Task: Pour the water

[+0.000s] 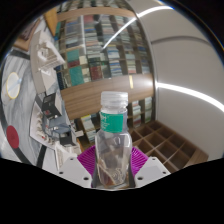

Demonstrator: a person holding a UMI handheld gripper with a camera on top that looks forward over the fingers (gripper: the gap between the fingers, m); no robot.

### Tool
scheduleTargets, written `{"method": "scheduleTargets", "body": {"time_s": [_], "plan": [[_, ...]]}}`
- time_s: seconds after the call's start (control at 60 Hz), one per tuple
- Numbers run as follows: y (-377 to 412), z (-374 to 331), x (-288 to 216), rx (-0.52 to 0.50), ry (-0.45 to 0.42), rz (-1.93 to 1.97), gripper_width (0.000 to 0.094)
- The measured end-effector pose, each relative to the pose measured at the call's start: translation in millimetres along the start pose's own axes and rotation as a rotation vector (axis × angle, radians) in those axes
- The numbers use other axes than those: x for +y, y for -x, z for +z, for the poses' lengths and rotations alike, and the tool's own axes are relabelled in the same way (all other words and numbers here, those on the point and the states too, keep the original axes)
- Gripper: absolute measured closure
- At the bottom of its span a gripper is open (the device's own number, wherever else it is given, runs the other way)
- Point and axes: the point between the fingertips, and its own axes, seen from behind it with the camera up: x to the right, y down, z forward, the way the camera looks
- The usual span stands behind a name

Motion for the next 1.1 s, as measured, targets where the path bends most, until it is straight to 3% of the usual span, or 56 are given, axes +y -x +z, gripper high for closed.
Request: {"method": "scheduleTargets", "body": {"time_s": [0.167, 0.317, 0.4, 0.567, 0.7, 0.833, 1.1], "plan": [[73, 5, -114, -0.014, -0.202, -0.362, 0.0508], [166, 3, -158, -0.023, -0.366, -0.76, 0.0509], [201, 0, -173, -0.022, -0.407, -0.919, 0.0512], [223, 7, -159, -0.049, -0.365, -0.984, 0.0511], [197, 6, -167, -0.04, -0.357, -0.826, 0.051], [146, 6, -164, -0.107, -0.245, -0.293, 0.0508], [145, -15, -151, -0.425, -0.074, 0.777, 0.0509]]}}
